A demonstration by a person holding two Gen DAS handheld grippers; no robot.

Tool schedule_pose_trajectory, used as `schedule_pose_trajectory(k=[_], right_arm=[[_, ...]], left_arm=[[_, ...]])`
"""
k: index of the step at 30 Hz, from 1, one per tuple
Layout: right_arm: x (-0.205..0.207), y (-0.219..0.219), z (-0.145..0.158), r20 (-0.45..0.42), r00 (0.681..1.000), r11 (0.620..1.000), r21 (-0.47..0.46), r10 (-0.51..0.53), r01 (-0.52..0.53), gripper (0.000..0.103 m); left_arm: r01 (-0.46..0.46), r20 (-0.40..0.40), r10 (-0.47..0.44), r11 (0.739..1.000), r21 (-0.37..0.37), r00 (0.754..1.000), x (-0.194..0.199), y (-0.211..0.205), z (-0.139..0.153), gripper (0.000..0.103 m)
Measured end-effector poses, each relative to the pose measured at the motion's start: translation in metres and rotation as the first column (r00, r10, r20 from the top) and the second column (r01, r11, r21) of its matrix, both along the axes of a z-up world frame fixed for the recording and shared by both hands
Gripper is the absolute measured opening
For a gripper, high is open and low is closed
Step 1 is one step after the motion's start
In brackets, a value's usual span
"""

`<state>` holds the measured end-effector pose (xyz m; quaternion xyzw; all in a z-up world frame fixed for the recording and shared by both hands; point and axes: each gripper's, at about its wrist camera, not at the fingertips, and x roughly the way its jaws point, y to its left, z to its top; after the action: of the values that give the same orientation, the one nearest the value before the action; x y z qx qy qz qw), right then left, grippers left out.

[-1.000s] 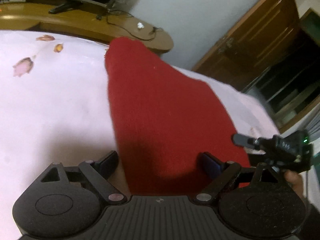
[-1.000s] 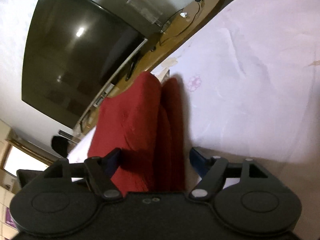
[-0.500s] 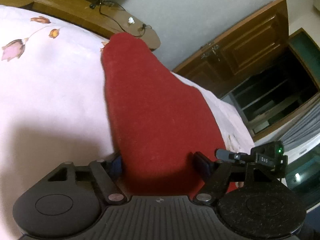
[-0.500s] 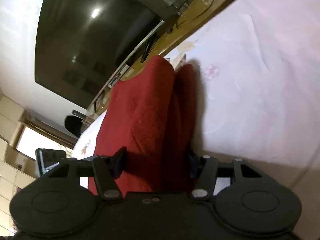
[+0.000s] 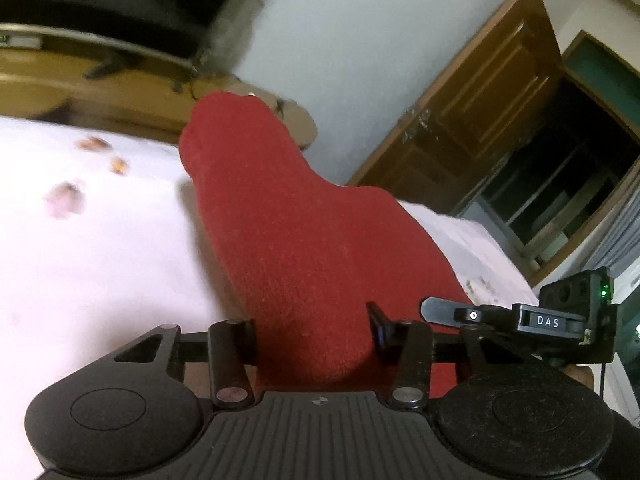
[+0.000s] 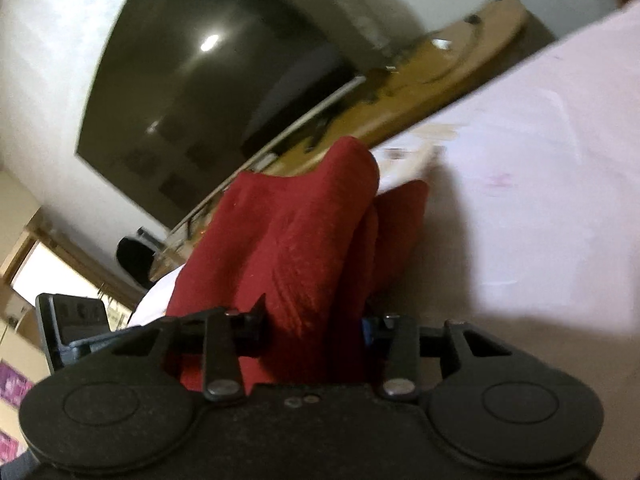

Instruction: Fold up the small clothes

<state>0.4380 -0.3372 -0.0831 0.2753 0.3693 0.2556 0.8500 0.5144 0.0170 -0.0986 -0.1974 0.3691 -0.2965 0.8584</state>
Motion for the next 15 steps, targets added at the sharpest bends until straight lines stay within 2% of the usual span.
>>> schedule_pose_trajectory(k=[5, 9, 12, 15], right_arm=[[-0.012, 0.068, 0.022, 0.037, 0.995, 0.995, 0.041, 0.090, -0.092, 0.040], [-0.018, 0.137, 0.024, 0.034, 0.987, 0.983, 0.089, 0.157, -0.160, 0.040], [-0.021, 0.189, 0.015, 0.012, 0.978, 0.971, 0.113, 0.210, -0.210, 0.040], [-0.022, 0.238, -0.007, -0.041, 0.970, 0.963, 0.136, 0.241, -0.234, 0.040]], left_arm=[[-0.054, 0.018, 0.053, 0.998, 0.038, 0.998, -0.044, 0.084, 0.033, 0.047], [-0.122, 0.002, 0.123, 0.989, 0.084, 0.992, -0.077, 0.153, 0.047, 0.047], [-0.185, -0.040, 0.190, 0.977, 0.103, 0.981, -0.101, 0.204, 0.042, 0.047], [-0.248, -0.115, 0.261, 0.962, 0.117, 0.959, -0.119, 0.246, 0.013, 0.047]])
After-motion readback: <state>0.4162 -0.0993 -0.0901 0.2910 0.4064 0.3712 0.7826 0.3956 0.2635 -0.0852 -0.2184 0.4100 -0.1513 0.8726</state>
